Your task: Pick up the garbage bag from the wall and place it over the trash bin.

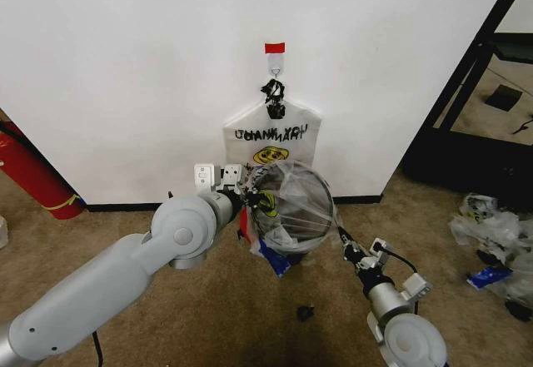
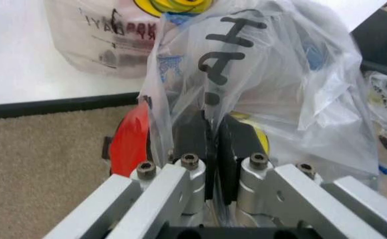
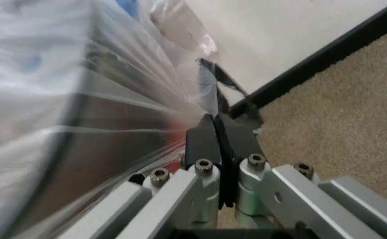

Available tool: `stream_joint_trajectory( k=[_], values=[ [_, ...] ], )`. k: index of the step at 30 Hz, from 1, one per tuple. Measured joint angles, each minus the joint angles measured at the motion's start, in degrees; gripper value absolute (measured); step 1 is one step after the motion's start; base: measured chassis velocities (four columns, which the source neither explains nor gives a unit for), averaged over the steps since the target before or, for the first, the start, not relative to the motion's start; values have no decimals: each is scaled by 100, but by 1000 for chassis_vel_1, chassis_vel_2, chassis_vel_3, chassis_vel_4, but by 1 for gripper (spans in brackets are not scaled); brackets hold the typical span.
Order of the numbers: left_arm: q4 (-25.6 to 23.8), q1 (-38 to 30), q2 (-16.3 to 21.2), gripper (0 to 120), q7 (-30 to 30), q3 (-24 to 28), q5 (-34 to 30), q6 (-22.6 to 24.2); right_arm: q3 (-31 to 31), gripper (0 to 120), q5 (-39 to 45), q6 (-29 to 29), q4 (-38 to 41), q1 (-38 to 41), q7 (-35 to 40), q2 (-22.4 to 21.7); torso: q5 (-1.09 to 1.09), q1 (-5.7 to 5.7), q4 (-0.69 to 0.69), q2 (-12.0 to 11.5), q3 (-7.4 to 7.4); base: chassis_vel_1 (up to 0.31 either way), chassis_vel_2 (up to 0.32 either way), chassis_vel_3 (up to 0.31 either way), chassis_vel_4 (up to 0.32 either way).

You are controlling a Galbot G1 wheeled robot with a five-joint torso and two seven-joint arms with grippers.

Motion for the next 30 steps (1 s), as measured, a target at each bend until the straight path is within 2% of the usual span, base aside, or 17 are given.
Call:
stream_joint_trajectory(
  k=[12,14,16,21,22,25,29,30],
  values=[
    [54,74,-132,1,-131,-72,-143,-3,-47,1,-249,136,39,-49,26,41,0,0,0,0,0,0,0,0,0],
    [179,67,-161,1,-121,-72,-101,-4,-18,10,-398,263,172,-241,-150,-41,-1,0,0,0,0,0,0,0,0],
    [256,48,-177,1,-115,-75,-84,-6,3,13,-488,342,230,-352,-254,-86,0,0,-1,0,0,0,0,0,0],
    [465,-31,-260,1,-103,-113,-62,-22,179,34,-650,880,338,-818,-903,-258,1,0,-1,0,0,0,0,0,0],
    [465,-31,-260,1,-103,-113,-62,-22,179,34,-650,880,338,-818,-903,-258,1,0,-1,0,0,0,0,0,0],
    [478,-9,-313,1,-128,-147,-56,-29,188,48,-717,1098,275,-1123,-1642,-366,0,0,-1,0,0,0,0,0,0],
    [369,108,-390,1,-193,-193,-56,-68,-86,65,-672,993,135,-1258,-2202,-410,0,0,-1,0,0,0,0,0,0],
    [369,108,-390,1,-193,-193,-56,-68,-86,65,-672,993,135,-1258,-2202,-410,0,0,-1,0,0,0,0,0,0]
  ],
)
